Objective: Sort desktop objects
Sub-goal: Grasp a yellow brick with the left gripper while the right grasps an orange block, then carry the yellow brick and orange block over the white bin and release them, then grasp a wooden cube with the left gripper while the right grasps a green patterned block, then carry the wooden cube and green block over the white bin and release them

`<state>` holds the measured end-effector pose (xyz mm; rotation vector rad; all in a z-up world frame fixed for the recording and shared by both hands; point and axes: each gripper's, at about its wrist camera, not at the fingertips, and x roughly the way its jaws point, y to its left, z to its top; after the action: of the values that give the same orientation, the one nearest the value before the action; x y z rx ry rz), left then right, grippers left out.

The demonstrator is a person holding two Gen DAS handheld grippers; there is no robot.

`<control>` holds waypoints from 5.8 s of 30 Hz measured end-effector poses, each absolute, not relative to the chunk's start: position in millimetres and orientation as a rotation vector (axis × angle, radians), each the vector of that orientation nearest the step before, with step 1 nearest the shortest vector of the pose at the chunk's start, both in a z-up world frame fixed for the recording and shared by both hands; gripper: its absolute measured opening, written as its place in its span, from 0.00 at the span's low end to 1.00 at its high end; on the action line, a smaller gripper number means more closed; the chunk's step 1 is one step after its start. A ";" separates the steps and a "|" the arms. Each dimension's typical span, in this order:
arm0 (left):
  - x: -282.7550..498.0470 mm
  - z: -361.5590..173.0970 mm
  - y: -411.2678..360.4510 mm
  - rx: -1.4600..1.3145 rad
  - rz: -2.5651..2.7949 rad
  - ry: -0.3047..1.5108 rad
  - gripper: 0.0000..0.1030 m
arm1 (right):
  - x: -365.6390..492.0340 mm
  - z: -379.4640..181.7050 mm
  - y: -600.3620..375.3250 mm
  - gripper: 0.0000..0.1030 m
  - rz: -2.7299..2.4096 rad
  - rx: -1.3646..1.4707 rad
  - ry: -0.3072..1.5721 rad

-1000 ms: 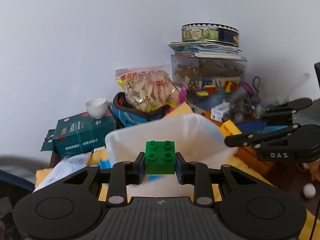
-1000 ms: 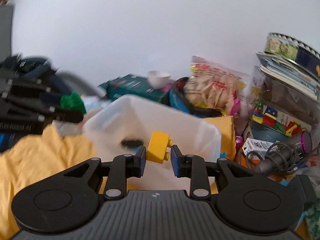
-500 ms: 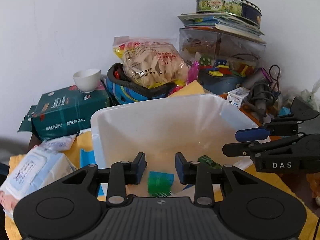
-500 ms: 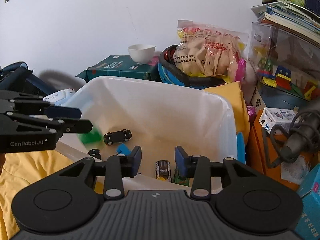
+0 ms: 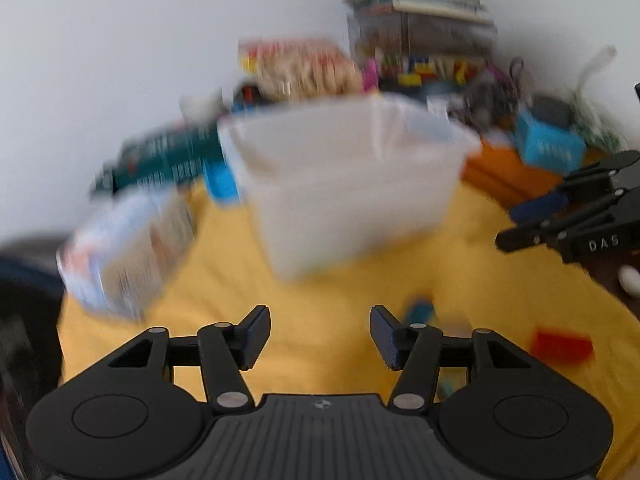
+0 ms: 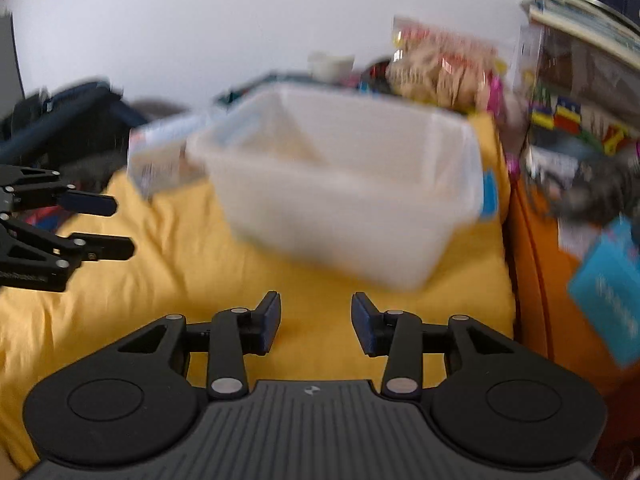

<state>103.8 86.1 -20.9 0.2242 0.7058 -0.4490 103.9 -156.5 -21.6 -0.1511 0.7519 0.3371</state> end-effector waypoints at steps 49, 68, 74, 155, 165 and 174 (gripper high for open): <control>49.1 -67.9 85.7 0.256 -0.537 0.894 0.26 | 12.0 -91.4 -96.0 0.26 0.509 -0.275 0.944; 132.3 71.4 61.2 0.203 -0.540 0.531 0.26 | 92.5 47.7 -152.9 0.26 0.328 -0.259 0.530; 197.3 77.0 41.6 0.175 -0.534 0.512 0.26 | 147.9 49.3 -154.8 0.26 0.298 -0.240 0.502; 30.0 -85.2 30.1 0.163 -0.592 0.985 0.45 | 26.5 -99.0 -128.8 0.38 0.474 -0.196 0.962; 30.7 -85.1 30.6 0.177 -0.599 0.956 0.32 | 18.7 -93.9 -135.9 0.26 0.458 -0.234 0.936; 52.3 -21.2 34.1 0.204 -0.610 0.816 0.32 | 29.2 -57.2 -144.9 0.26 0.457 -0.195 0.875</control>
<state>52.3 34.1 -21.2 0.2038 0.8157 -0.6101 29.2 -144.9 -57.2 -0.1954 0.8750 0.4574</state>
